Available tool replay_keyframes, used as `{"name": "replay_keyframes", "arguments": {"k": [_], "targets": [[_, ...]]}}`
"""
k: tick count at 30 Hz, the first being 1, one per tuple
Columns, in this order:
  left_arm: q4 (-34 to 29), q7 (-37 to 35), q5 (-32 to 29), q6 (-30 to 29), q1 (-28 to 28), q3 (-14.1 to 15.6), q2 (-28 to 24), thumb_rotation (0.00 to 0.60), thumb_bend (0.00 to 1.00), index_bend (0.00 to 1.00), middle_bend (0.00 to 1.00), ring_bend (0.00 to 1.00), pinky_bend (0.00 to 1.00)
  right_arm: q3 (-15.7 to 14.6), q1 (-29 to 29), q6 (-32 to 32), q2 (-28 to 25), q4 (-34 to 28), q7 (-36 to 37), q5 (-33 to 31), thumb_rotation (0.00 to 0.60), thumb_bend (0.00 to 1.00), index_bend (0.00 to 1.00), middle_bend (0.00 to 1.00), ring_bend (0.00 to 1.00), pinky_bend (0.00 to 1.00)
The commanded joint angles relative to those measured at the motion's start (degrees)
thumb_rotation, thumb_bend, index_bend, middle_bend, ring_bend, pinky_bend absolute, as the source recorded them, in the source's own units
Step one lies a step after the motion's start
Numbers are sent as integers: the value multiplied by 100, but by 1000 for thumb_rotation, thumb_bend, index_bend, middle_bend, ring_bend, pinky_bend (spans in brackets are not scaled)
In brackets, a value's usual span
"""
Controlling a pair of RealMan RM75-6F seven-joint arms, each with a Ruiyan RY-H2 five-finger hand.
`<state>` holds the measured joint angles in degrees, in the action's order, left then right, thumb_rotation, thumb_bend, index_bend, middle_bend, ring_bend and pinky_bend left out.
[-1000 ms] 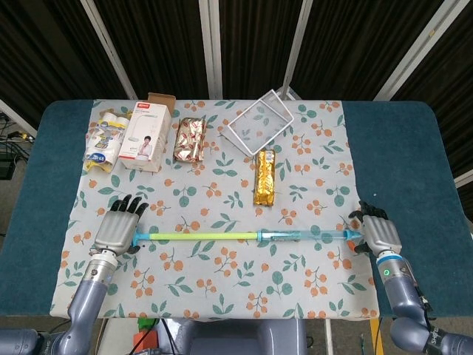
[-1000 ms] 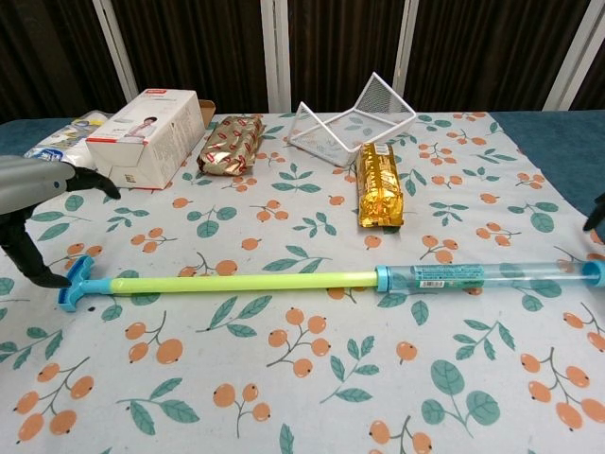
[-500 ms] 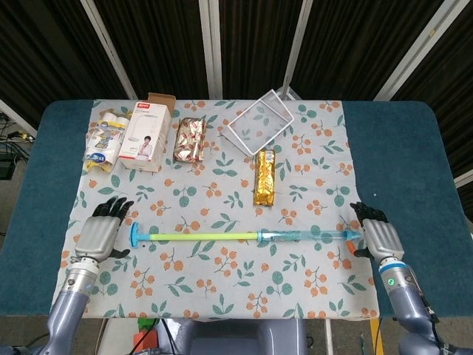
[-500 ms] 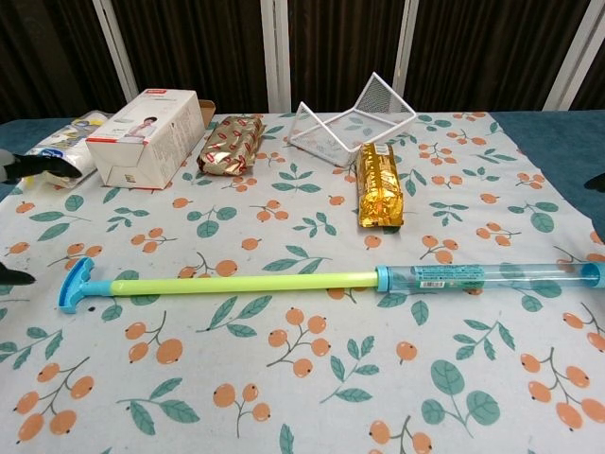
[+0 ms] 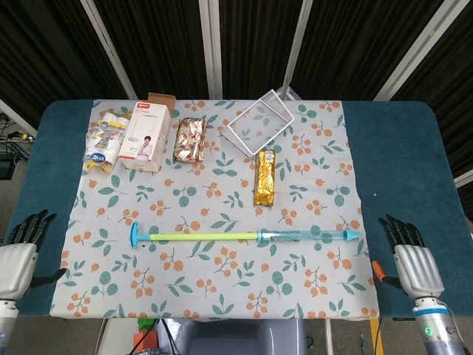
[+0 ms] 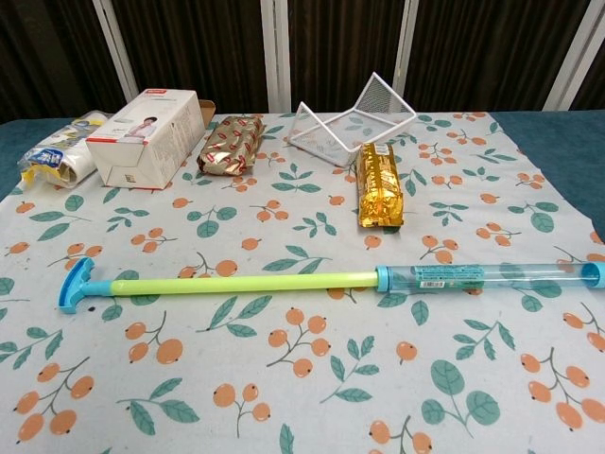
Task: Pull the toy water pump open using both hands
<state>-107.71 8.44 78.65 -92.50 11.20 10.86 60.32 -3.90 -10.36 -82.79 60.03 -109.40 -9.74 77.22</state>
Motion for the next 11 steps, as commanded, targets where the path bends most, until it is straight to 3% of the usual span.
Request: {"name": "replay_keyframes", "arguments": {"k": [1,5,11], "targets": [[599,-702,597,-570,-536,231,-181,600,123,27,3,0,100,-213,540,-702,39,430,362,571,600,372,0,0,0,0],[963,-873,680,-680,-765,147,-71,600,123,5,0,0,85,-93,767,-1108,230,813,665,806,600,371,0,0,0,0],[1075,-1081,755,-796,-911,-124,1,600,123,0,0,0,78,22,865,-1146,321,983,784,879,600,371,0,0,0,0]]}}
